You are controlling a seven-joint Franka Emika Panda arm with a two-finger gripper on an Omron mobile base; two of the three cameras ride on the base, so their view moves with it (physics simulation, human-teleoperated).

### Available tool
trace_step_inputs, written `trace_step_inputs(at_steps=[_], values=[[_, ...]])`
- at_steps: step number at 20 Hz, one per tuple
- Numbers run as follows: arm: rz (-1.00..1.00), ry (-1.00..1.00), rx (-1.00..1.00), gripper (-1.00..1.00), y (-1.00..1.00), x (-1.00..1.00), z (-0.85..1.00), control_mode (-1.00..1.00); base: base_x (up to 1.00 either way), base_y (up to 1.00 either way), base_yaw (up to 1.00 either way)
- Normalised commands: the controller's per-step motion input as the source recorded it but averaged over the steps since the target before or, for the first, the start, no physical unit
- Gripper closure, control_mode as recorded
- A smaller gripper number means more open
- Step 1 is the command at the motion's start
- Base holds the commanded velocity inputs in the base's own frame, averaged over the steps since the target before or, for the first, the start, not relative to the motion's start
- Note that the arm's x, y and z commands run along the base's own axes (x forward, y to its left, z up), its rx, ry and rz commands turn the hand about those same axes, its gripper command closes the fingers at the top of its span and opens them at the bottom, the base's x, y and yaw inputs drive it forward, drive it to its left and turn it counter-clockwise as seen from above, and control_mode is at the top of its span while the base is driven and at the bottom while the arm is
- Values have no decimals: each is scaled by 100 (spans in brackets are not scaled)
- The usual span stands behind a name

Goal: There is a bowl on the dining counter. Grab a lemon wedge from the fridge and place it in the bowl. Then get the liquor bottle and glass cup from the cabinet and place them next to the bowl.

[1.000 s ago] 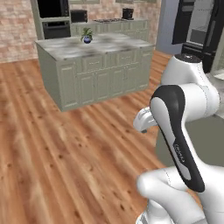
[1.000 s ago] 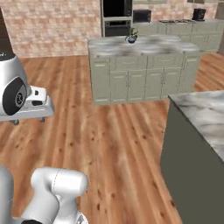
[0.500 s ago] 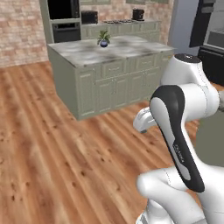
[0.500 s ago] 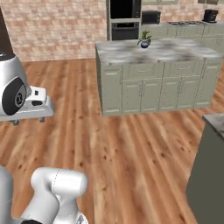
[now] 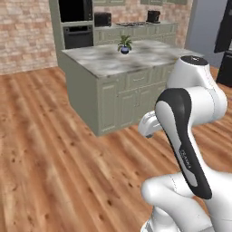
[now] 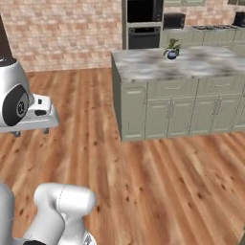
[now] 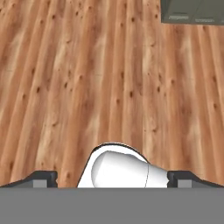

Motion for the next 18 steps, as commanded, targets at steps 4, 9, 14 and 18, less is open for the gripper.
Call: trace_step_inputs(at_steps=[4,9,14,18], values=[[0,0,0,-100,0,0,0,100,100,83,-1],[0,0,0,-100,0,0,0,100,100,87,-5],[0,0,0,-100,0,0,0,100,100,84,-6],[0,0,0,-100,0,0,0,100,100,81,-10]])
